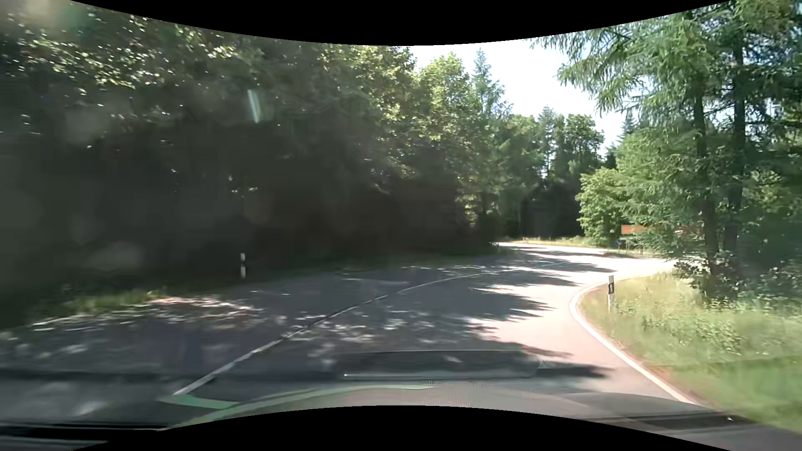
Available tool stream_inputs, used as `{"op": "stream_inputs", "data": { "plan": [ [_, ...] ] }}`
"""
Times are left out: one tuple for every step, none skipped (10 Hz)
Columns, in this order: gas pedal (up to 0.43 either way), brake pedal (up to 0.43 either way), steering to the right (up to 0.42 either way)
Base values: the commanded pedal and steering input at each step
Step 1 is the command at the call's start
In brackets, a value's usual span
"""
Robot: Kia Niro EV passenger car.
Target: Follow the waypoints while adhering to traffic rules and regulations
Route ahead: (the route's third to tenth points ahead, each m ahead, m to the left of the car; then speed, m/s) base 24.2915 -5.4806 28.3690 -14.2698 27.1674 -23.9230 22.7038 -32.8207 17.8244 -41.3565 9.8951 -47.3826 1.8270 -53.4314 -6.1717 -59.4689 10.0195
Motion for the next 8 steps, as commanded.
{"op": "stream_inputs", "data": {
  "plan": [
    [0.000, 0.152, 0.144],
    [0.000, 0.159, 0.144],
    [0.000, 0.152, 0.143],
    [0.000, 0.152, 0.144],
    [0.000, 0.152, 0.144],
    [0.000, 0.152, 0.145],
    [0.000, 0.152, 0.146],
    [0.000, 0.152, 0.148]
  ]
}}
